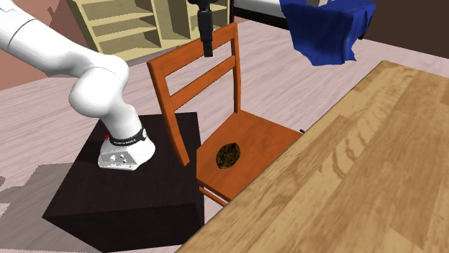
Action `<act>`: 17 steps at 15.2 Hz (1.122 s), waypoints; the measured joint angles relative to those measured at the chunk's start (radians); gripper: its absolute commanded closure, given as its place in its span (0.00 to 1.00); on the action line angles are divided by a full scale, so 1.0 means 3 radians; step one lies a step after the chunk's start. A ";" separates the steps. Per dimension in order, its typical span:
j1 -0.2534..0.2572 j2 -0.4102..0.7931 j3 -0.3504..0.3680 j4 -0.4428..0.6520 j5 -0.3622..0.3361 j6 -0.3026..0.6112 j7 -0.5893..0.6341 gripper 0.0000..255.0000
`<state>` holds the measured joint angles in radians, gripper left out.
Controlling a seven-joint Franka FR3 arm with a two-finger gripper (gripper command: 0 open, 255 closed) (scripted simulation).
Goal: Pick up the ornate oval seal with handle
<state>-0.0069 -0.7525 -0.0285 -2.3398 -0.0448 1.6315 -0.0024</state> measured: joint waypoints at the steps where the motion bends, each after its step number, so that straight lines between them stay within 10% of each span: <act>1: 0.0000 0.0000 0.0000 0.0000 0.0000 0.0000 0.0000 0.00; 17: -0.0069 0.1016 -0.0451 -0.0782 0.0019 0.1290 -0.0402 0.00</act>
<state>-0.0277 -0.4478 -0.1639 -2.5744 -0.0392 2.0185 -0.1229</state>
